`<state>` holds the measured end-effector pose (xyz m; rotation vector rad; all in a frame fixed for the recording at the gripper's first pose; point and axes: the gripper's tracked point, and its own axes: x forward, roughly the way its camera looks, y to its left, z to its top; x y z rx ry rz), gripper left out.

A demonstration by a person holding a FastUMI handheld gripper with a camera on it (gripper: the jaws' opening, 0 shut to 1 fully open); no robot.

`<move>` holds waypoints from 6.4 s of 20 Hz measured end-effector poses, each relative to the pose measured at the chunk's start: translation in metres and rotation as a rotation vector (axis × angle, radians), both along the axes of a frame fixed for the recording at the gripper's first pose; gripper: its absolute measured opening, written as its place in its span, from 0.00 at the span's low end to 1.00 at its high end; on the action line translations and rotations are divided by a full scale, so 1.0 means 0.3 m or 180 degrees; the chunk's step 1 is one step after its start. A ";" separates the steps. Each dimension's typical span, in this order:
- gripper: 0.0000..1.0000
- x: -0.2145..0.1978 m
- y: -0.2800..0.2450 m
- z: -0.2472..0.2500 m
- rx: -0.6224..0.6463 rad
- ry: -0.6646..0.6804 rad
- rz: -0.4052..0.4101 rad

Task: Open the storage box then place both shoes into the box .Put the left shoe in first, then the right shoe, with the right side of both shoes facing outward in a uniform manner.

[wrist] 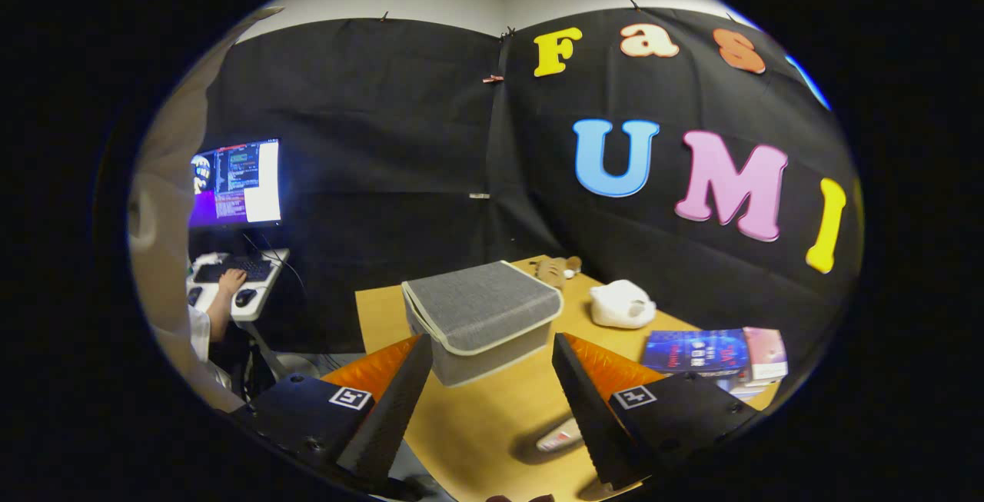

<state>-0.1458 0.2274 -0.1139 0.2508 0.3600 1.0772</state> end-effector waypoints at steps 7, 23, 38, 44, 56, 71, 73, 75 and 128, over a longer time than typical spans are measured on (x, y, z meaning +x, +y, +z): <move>0.95 0.146 0.322 -0.143 0.1183 0.1335 0.0485; 0.94 0.181 0.501 -0.410 0.2226 0.3664 0.1011; 0.05 0.293 0.470 -0.191 0.1517 0.3090 0.0384; 0.05 0.359 0.590 0.043 0.1258 0.2638 0.0314; 0.06 0.431 1.044 0.362 0.1253 0.2259 0.0588; 0.68 0.353 1.338 0.261 0.0677 0.1989 0.0665; 0.78 0.342 1.330 0.238 0.0614 0.1983 0.0653; 0.88 0.344 1.305 0.220 0.0573 0.1927 0.0588; 0.07 0.227 -0.288 -1.050 -0.2385 0.1793 -0.1893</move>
